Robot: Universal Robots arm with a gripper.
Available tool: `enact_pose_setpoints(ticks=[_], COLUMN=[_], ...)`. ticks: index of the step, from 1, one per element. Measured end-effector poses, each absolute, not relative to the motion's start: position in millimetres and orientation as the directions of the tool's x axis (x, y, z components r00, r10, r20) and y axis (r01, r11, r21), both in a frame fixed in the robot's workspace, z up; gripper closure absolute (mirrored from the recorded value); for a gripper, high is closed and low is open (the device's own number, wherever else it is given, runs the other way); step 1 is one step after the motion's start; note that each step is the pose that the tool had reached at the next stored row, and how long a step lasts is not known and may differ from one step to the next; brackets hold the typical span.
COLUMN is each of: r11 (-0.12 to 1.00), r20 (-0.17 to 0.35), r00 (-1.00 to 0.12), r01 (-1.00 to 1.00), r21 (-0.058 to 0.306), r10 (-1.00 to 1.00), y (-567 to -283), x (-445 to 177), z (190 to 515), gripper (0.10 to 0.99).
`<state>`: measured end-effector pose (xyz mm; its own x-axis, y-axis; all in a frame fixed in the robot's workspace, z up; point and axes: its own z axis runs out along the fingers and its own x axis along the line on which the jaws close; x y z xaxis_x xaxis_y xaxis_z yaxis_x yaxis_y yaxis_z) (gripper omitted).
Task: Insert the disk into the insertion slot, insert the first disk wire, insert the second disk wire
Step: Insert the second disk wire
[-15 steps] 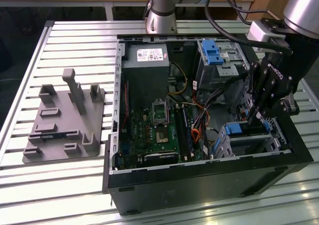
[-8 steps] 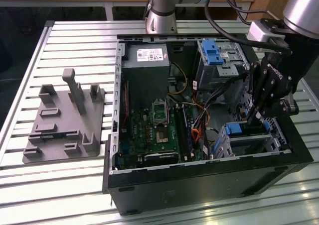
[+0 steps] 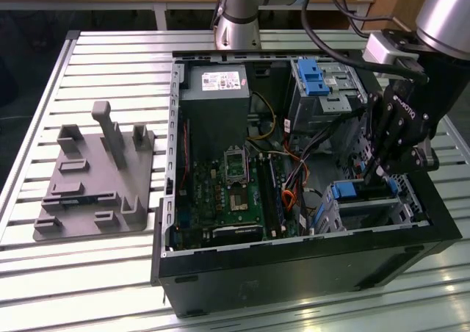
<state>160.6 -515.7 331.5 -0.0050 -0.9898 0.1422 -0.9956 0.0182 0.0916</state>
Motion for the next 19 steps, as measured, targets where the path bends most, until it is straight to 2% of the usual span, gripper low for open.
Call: enact_pose_setpoints(ticks=[12,19], r11=[0.017,0.017], r20=[0.141,0.141], r00=[-0.004,-0.004], r01=[-0.996,-0.996], r21=[0.092,0.092], r10=[-0.99,-0.99], y=[-515.8,-515.8], x=[160.8,160.8], z=[329.3,340.7], gripper=[0.941,0.941])
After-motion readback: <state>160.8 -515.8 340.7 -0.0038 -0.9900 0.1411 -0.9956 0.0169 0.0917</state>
